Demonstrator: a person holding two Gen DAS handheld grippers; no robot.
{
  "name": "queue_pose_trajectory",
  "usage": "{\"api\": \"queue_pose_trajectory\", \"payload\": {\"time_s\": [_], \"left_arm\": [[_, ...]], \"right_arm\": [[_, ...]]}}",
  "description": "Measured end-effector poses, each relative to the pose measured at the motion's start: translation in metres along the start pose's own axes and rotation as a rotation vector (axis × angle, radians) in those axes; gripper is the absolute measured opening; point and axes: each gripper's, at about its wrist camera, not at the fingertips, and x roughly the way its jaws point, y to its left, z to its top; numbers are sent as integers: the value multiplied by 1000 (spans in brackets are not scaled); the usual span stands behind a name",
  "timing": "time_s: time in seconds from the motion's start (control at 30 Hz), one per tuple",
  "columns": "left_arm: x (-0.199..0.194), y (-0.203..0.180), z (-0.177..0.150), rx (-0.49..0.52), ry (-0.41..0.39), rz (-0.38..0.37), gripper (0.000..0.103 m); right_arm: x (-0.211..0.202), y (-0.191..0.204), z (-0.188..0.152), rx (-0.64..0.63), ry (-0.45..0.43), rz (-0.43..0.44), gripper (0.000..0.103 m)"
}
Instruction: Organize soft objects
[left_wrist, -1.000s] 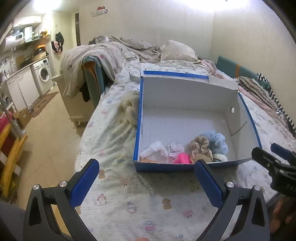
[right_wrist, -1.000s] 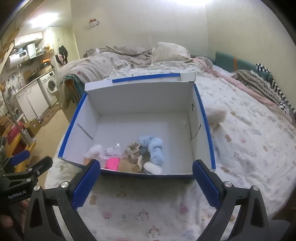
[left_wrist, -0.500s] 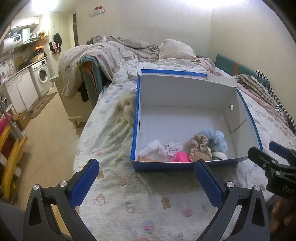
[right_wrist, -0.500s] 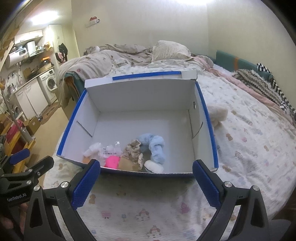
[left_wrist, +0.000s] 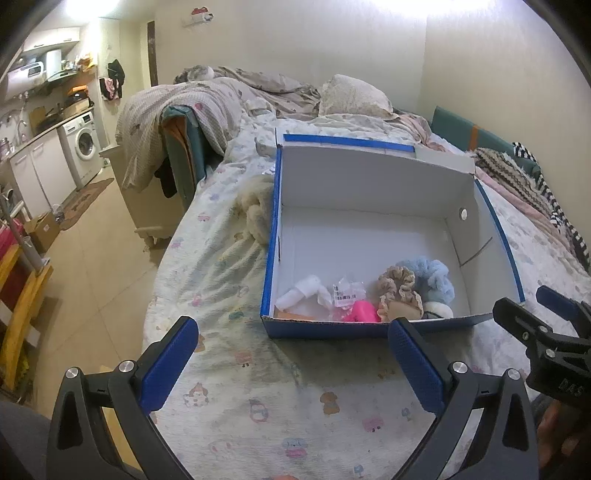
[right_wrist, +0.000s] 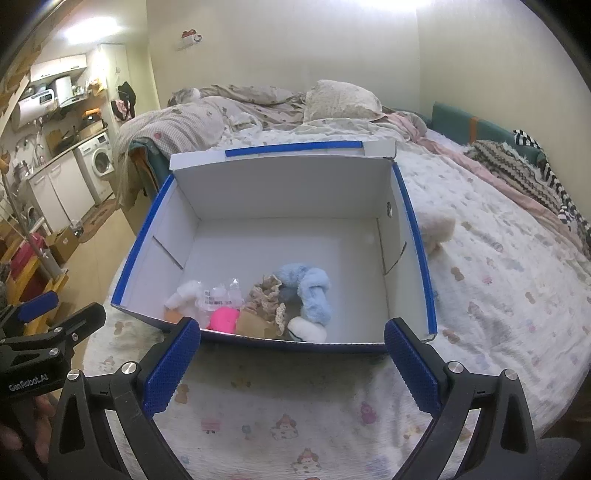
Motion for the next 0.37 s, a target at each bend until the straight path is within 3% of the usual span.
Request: {"api": "queue_pose_trajectory", "payload": {"time_s": [0.37], "left_arm": [[2,1,-1,-15,14,-14,103]], "right_arm": [[1,2,0,-5,7,0,103]]}}
